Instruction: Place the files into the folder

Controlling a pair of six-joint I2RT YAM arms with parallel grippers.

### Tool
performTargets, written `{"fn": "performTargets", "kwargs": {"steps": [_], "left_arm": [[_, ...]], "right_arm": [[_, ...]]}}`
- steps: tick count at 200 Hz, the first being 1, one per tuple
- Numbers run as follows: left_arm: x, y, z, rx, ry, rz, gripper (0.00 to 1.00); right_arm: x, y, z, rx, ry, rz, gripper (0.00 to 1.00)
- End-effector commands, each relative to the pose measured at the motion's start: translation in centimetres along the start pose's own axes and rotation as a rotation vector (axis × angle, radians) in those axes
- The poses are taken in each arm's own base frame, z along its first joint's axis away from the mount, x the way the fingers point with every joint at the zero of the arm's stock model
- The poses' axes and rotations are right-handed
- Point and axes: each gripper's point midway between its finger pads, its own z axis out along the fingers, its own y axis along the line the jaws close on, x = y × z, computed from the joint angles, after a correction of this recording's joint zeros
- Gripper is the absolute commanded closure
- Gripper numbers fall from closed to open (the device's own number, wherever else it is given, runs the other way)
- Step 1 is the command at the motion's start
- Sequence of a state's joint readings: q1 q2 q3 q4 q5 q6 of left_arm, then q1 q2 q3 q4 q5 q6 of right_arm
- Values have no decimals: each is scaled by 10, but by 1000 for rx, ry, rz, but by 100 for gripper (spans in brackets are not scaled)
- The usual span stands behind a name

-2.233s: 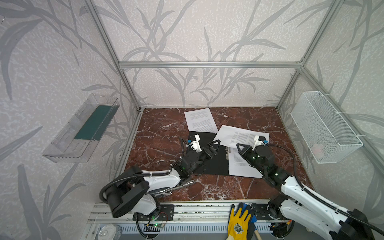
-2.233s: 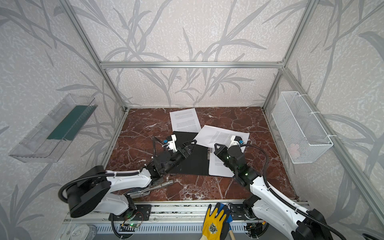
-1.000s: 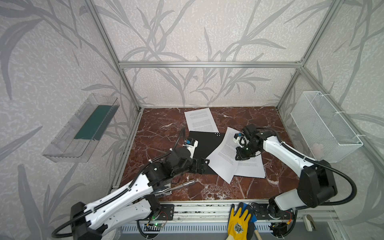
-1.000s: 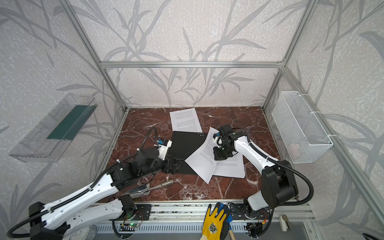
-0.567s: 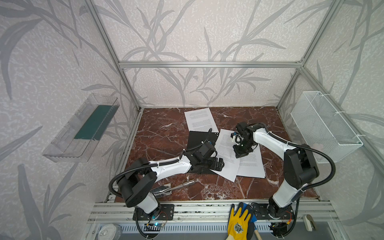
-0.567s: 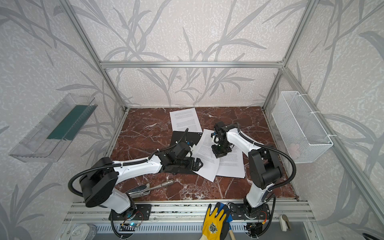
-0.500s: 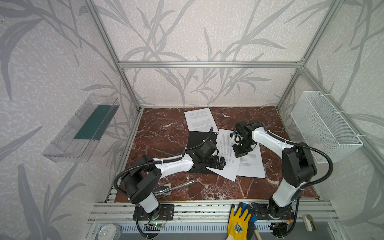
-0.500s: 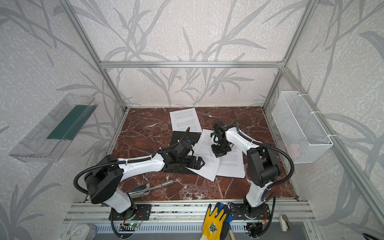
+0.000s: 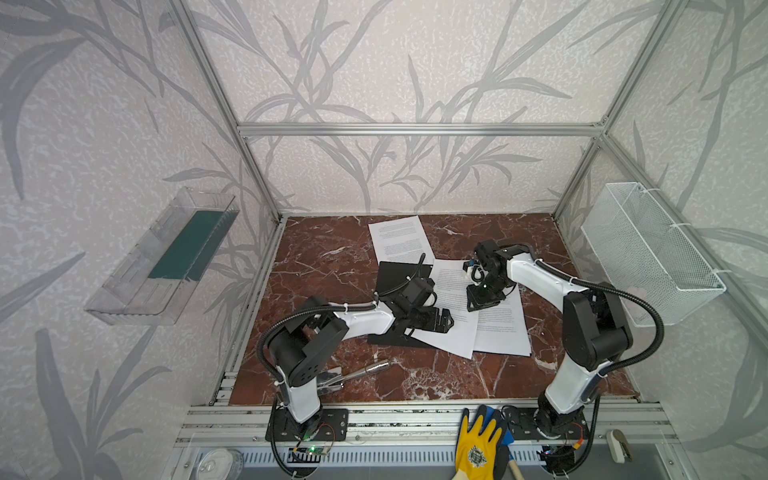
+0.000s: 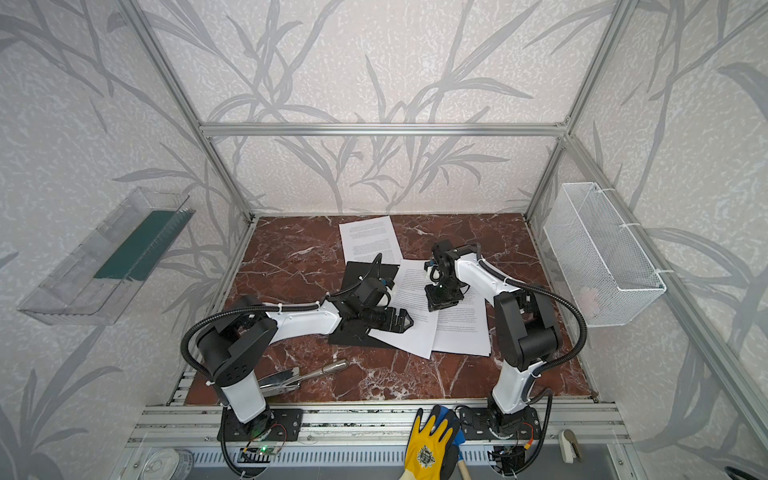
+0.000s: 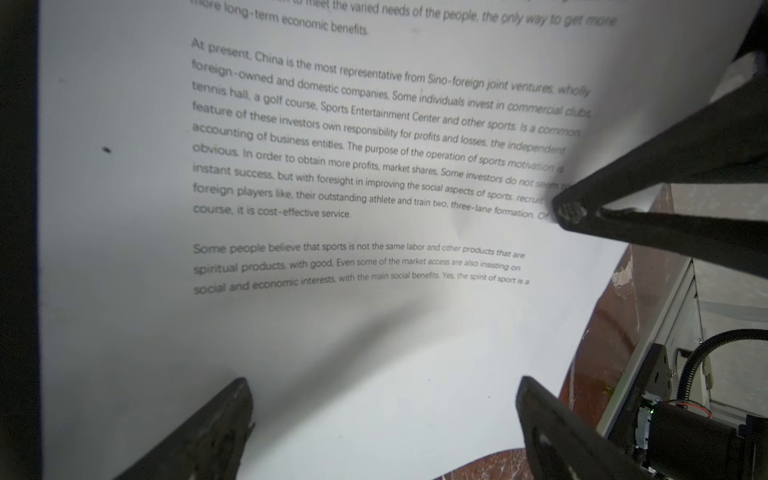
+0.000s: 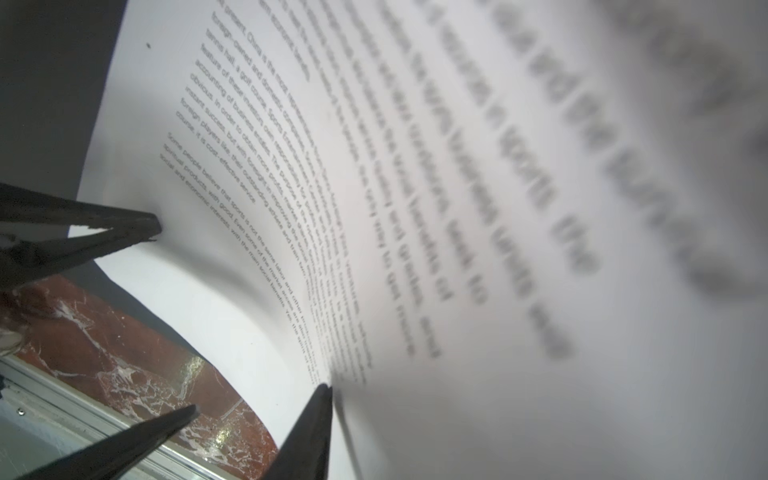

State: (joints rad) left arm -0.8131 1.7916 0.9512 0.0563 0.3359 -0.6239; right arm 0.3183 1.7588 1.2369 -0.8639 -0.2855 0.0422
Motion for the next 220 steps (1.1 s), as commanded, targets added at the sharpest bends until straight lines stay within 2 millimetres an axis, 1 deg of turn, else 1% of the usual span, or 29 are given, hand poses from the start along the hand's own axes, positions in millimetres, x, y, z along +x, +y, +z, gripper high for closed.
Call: {"fn": "performTargets", "kwargs": {"steps": [1,24,51,73,91,108,128,134,147,150,167,183,201,220], "left_arm": [[22,20,13,-41,56,-28,1],[27,25,15,-52,61,-39,1],[29,27,16,-57,63,-43,1],[28,28,17,-56,62,-48,1],[28,28,18,-51,63,-53,1],[28,28,17,-54,62,-55,1],[26,28,16,-55,53,-62,1],[25,27,16,-49,50,-63,1],[22,25,15,-41,39,-69,1],[22,24,15,-38,39,-69,1],[19,19,14,-20,36,-71,1],[16,14,13,2,36,-72,1],[14,8,12,22,42,-72,1],[18,9,16,27,56,-81,1]], "right_arm": [[-11,14,-18,-162,-153,57,55],[-12,19,-19,-290,-253,116,50],[-14,28,-23,-403,-353,165,49],[-15,31,-17,-467,-397,217,49],[-14,24,-15,-458,-442,269,50],[-11,15,-19,-421,-507,318,51],[-4,9,-24,-401,-572,362,57],[-3,8,-26,-398,-592,373,58],[1,3,-29,-378,-634,380,64],[1,2,-30,-383,-638,408,64],[3,1,-34,-378,-671,414,69],[5,-2,-33,-365,-673,422,70],[6,-5,-25,-359,-657,446,70],[7,-9,-14,-357,-626,474,69]]}}
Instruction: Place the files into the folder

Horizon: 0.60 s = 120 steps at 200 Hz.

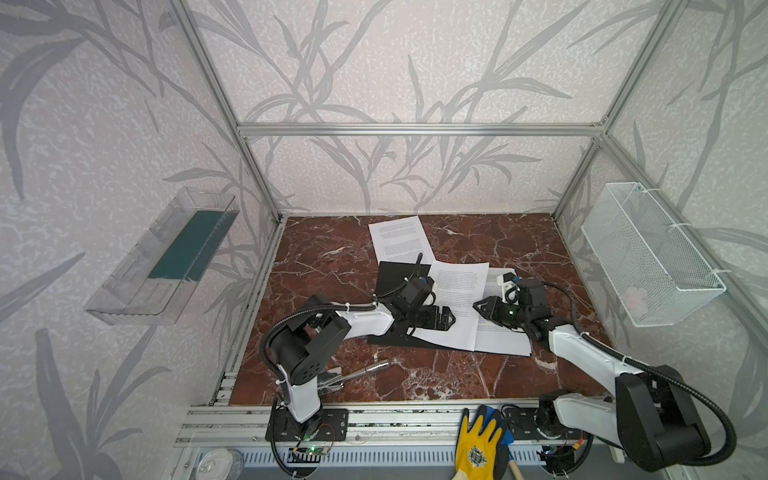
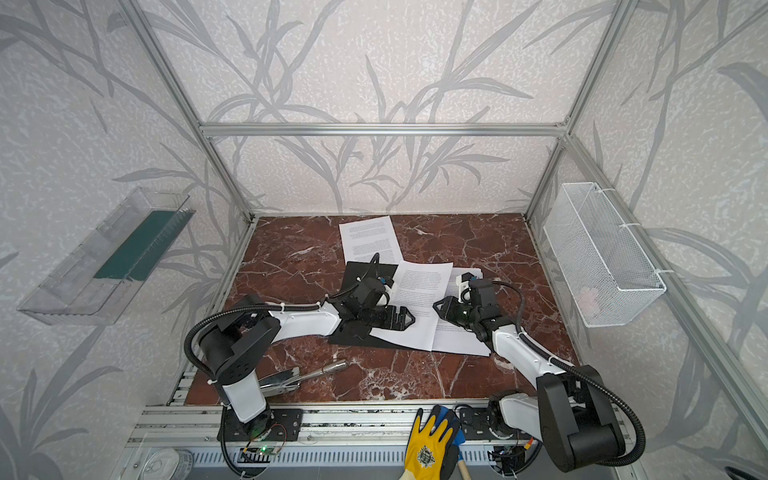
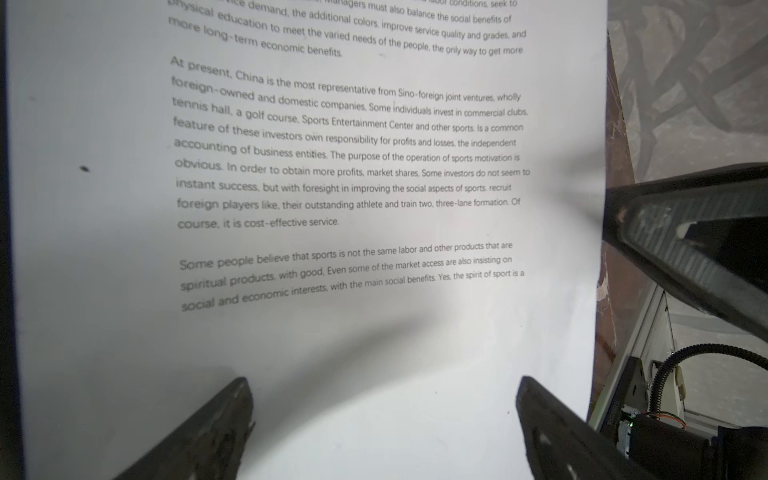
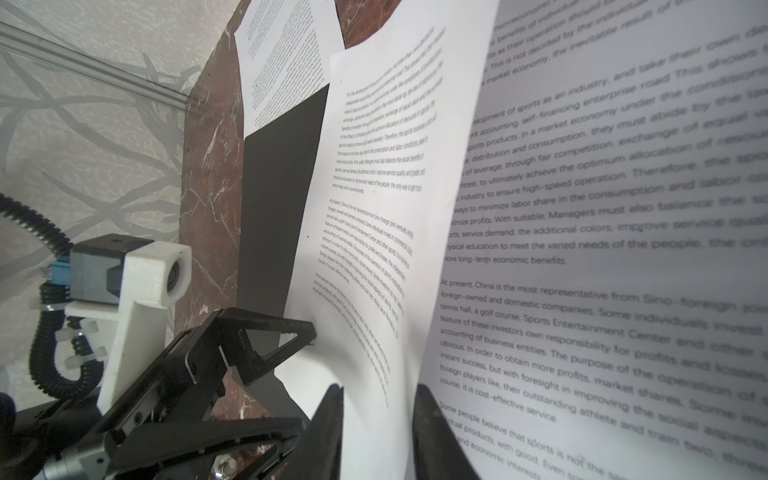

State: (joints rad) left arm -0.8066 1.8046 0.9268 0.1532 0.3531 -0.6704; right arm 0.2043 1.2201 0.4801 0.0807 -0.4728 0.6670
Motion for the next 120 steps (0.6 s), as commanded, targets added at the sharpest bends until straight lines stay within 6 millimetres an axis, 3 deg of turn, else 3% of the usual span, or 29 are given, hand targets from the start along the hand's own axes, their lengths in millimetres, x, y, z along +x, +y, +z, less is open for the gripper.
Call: {"fn": "performTargets", "kwargs": {"steps": [1,35,80,101,120], "left_arm": [[24,14,11,-20,95,-49,1],[29,16,16,-12,107,-58,1],[24,9,7,-1,95,-58,1],[11,-13,-12,53,66,-49,1],[-5,-44,-49,122,5,-7,1]], "right_arm": [[0,-11,8,26,-9,42,69],[3,-20,19,12,-16,92,71],[-3,-18,4,20,-90,82,91],[-13,-7,-10,19,-129,35,96],[-19,3,-26,45,-117,-28,98]]}}
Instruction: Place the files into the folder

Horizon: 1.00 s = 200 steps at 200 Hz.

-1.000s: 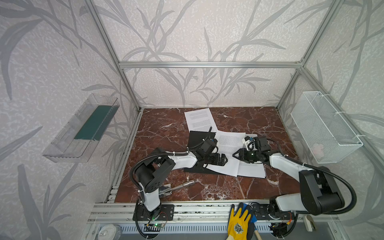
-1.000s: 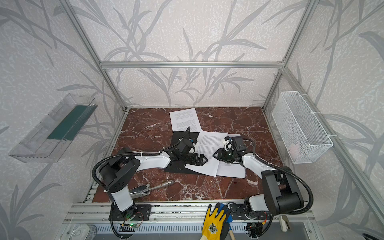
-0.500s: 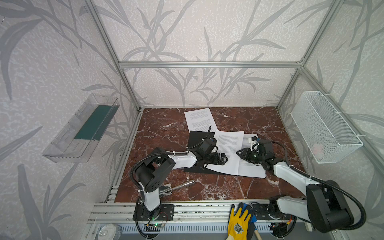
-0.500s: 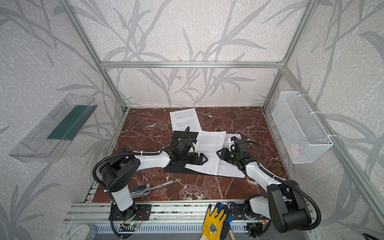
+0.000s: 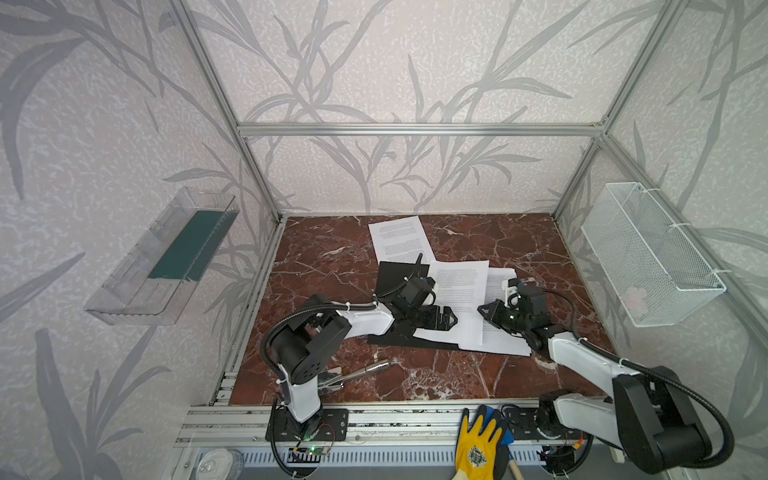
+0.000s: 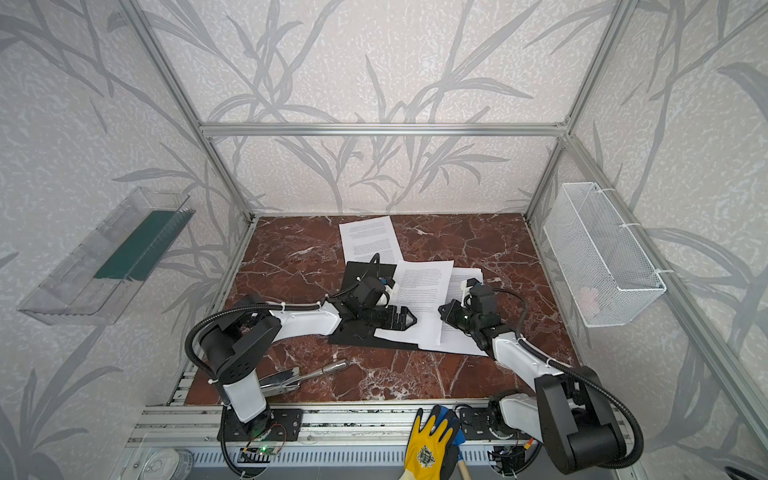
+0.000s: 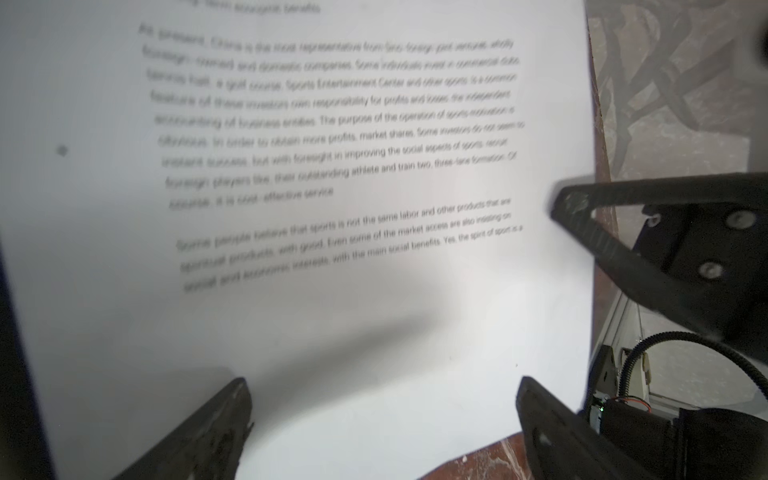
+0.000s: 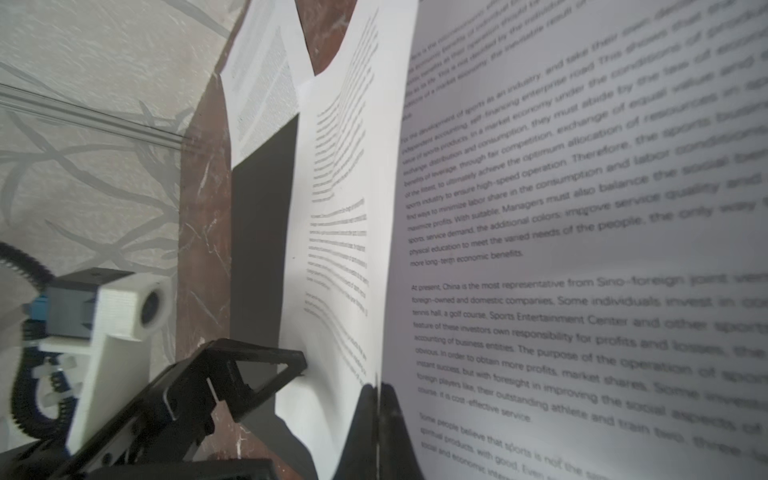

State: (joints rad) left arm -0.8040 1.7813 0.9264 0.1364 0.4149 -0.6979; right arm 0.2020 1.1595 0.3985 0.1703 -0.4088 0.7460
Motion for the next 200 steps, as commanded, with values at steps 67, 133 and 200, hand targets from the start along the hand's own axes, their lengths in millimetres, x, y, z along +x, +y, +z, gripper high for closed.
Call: {"fn": "performTargets", "kwargs": {"steps": [67,133,200], "left_arm": [[0,-28,-144,-32,-298,275,1],[12,-17,-143,-11,-336,324,1],[15,-11,-130,-29,-287,316,1]], "right_arm": [[-25,-29,-65,457,173,-321,100],[-53,-79,-68,837,226,-380,100],[-56,-72,-59,775,156,-361,100]]}}
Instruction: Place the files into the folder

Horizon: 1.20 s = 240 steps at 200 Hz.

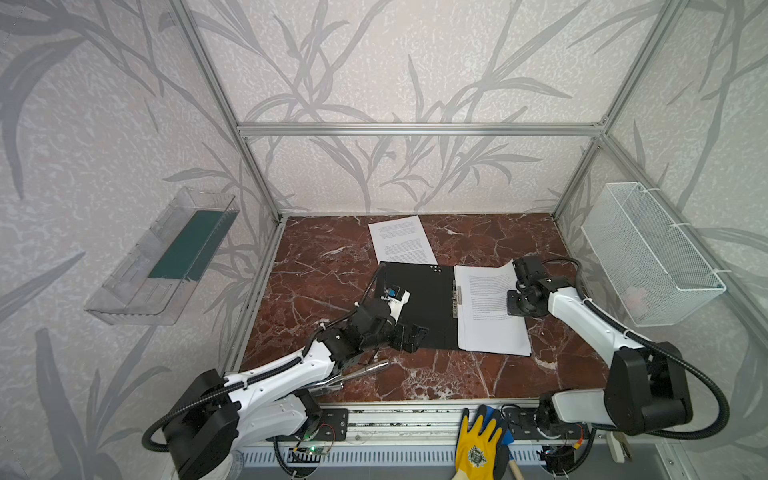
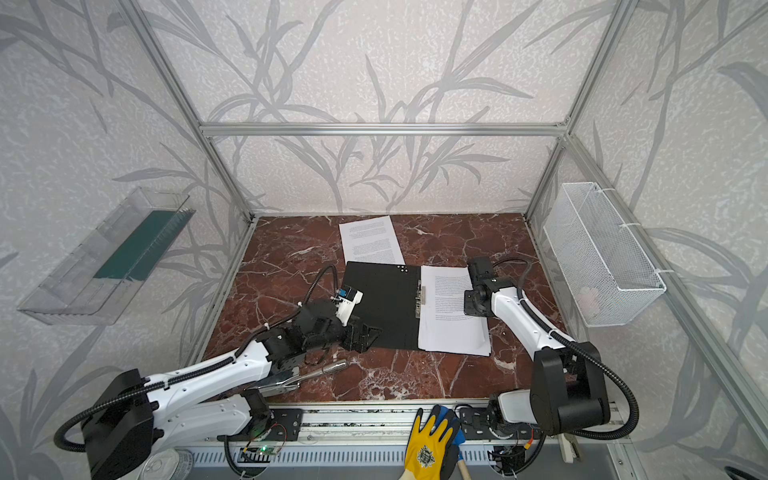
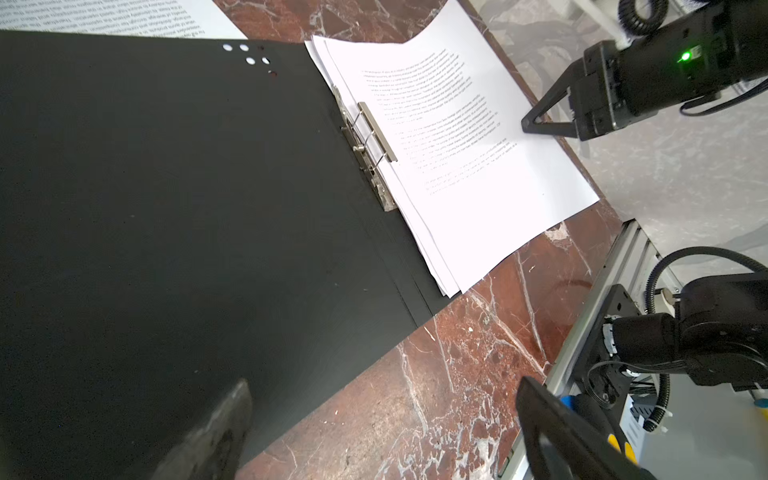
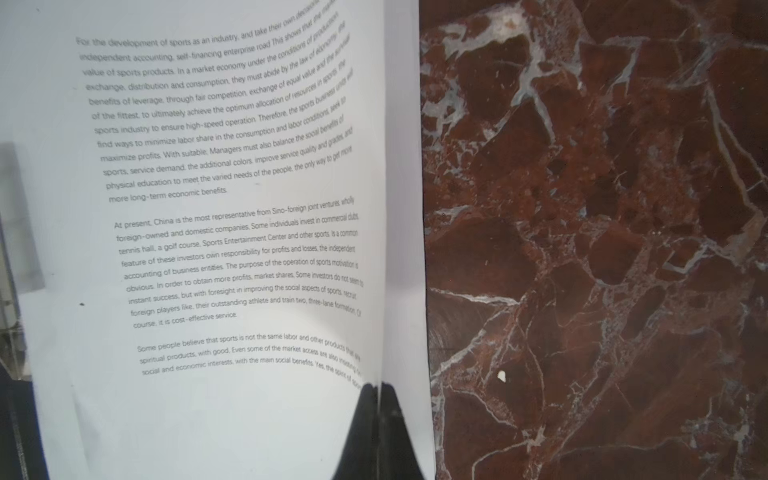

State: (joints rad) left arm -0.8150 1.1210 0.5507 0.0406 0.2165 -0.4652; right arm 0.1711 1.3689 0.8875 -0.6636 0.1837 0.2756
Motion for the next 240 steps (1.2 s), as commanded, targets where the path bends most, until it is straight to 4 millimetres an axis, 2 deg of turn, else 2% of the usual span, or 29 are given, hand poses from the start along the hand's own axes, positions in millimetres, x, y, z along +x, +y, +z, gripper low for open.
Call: {"fn": "performTargets", "kwargs": {"steps": [1,32,85,240], "left_arm": [[-16,-10,-1,28,-36,25,1],[-15,-9,0,25,-38,26,1],[-13,-8,3,19,-25,24,1],[-11,-5,7,7,-13,22,1]], "right_arm": [[-5,2,-6,-15,-40,7,100],[-5,13,-7,-67,-39,-15,100],[3,19,-1,-98,-20,-16,100],[10,16,0,-77,-11,-50,100]]}}
